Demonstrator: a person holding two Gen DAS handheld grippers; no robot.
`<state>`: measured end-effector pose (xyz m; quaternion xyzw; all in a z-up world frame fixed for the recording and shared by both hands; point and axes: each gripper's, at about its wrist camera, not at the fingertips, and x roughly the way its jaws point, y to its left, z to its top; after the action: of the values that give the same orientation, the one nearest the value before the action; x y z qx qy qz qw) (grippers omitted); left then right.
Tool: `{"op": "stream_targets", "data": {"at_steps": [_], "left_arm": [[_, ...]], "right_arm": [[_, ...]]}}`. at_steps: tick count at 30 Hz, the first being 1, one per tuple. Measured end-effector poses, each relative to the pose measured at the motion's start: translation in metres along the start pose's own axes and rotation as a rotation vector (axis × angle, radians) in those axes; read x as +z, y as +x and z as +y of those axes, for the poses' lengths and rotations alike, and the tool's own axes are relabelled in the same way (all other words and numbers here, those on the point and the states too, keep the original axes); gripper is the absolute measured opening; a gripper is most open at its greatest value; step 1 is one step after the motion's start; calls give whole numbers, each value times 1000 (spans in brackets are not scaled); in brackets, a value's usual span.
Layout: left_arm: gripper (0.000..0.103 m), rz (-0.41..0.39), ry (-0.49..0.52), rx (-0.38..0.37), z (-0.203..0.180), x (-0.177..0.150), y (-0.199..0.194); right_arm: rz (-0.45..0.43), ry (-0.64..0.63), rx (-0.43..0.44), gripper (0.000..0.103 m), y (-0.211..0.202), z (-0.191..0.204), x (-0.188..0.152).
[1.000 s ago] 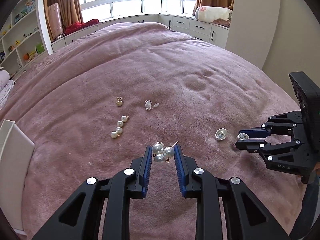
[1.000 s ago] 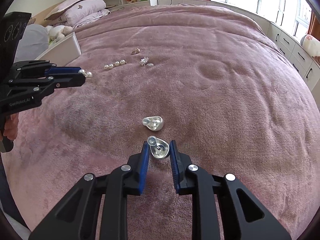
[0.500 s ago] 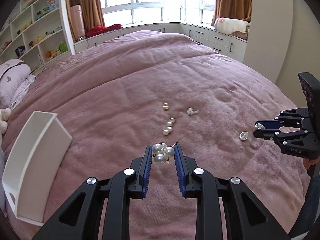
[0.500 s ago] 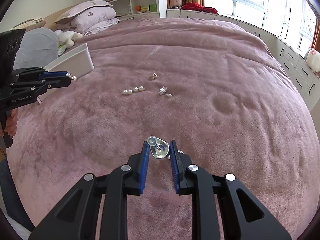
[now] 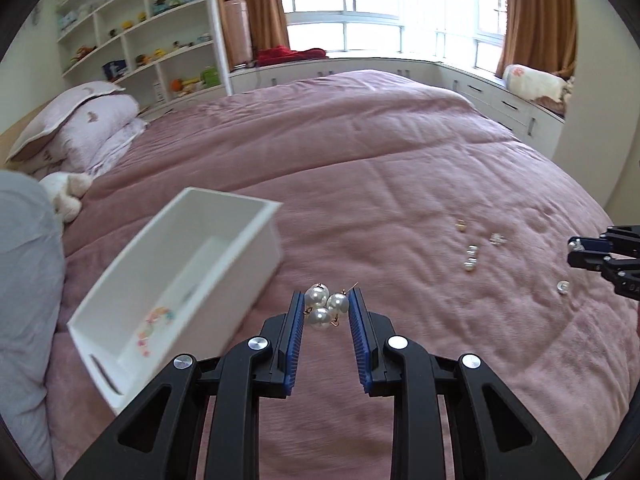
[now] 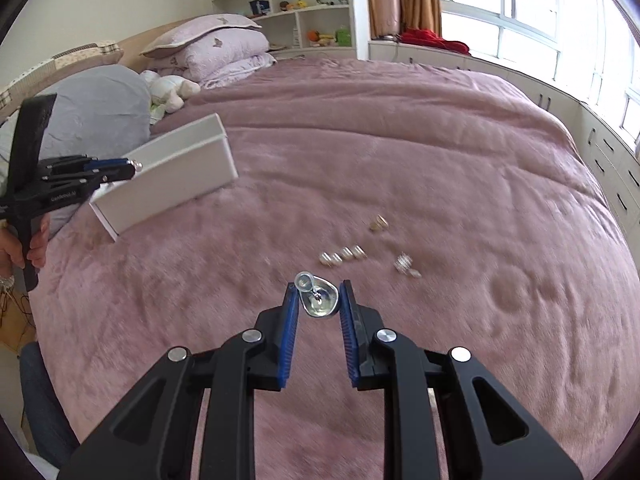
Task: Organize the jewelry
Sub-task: 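Carry pearl earring and silver heart to the tray and release them inside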
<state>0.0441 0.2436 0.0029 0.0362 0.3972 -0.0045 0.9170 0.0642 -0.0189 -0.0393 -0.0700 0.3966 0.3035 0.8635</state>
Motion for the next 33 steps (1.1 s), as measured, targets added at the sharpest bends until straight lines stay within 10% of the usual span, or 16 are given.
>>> {"op": "stream_targets", "data": {"at_steps": [20, 33], "left_arm": [[27, 53, -268, 135, 168, -32, 7], [28, 218, -341, 173, 200, -52, 54]], "right_arm": [[-28, -174, 207, 21, 114, 185, 184], [179, -126, 189, 21, 239, 226, 218]]}}
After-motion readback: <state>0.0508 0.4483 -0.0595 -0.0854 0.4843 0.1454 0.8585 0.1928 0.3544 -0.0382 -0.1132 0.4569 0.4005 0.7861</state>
